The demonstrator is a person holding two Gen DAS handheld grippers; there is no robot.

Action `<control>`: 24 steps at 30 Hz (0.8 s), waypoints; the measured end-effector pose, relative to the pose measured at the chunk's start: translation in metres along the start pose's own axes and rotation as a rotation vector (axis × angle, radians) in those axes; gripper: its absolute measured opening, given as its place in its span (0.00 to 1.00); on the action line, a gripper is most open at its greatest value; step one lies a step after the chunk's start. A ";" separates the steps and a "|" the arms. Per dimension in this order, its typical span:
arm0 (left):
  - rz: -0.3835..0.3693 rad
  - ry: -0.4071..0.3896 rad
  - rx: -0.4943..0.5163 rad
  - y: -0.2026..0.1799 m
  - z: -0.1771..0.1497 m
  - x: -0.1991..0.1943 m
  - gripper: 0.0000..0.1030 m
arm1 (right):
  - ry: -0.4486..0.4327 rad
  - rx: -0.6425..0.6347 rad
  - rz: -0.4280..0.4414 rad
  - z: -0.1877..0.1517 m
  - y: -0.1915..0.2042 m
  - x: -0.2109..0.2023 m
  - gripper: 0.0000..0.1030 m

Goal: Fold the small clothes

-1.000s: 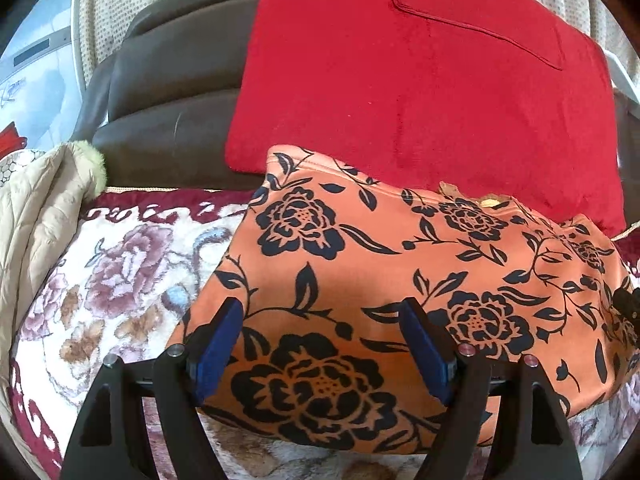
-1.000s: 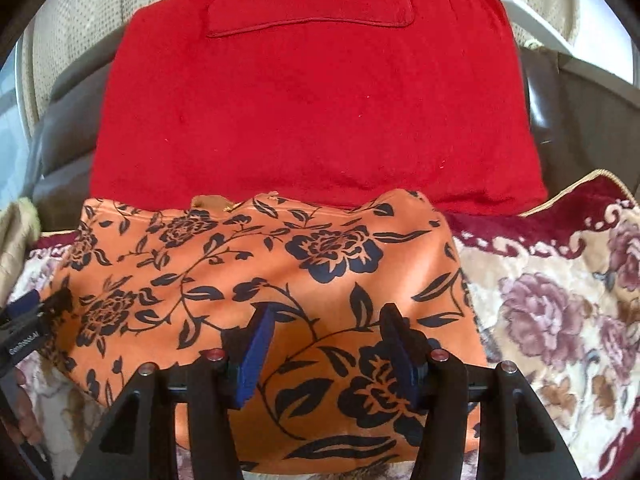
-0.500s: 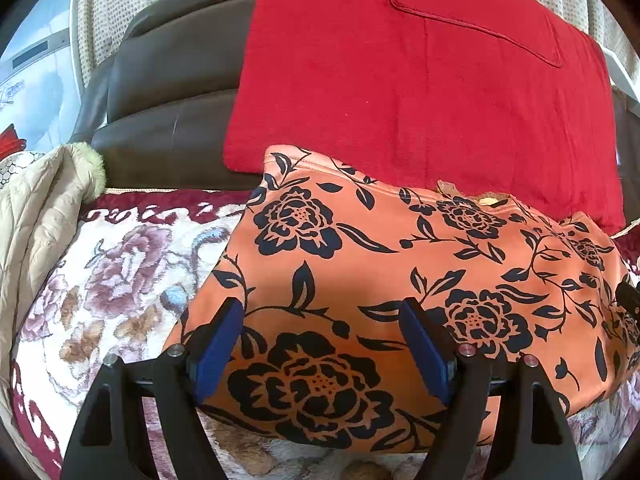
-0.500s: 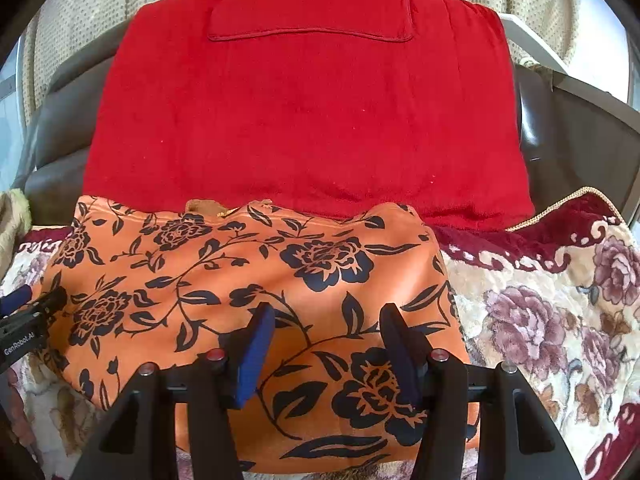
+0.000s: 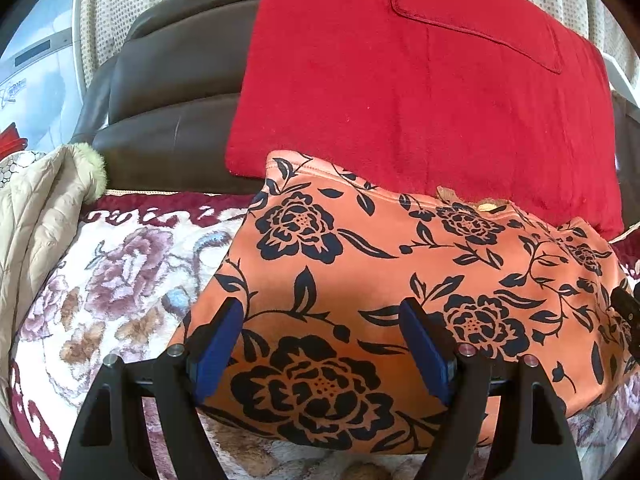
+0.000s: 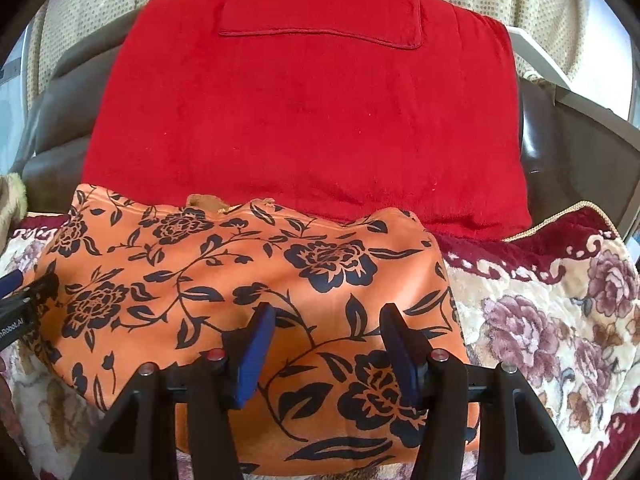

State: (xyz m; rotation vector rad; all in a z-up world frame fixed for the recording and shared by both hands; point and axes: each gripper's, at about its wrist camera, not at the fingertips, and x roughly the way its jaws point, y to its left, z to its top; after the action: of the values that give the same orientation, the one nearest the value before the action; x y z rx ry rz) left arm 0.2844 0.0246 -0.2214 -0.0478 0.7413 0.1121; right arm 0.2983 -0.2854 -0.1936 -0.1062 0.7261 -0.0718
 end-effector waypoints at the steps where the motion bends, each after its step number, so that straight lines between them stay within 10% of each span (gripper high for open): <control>1: 0.001 -0.004 0.001 0.000 0.000 -0.001 0.78 | -0.003 -0.007 -0.002 0.000 0.001 0.000 0.57; 24: 0.041 -0.062 -0.036 0.011 0.007 -0.020 0.78 | -0.030 0.008 0.060 0.003 0.006 -0.008 0.58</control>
State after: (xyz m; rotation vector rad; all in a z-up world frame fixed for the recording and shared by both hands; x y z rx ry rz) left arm 0.2738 0.0340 -0.2028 -0.0629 0.6786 0.1652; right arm 0.2947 -0.2788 -0.1869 -0.0771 0.6981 -0.0157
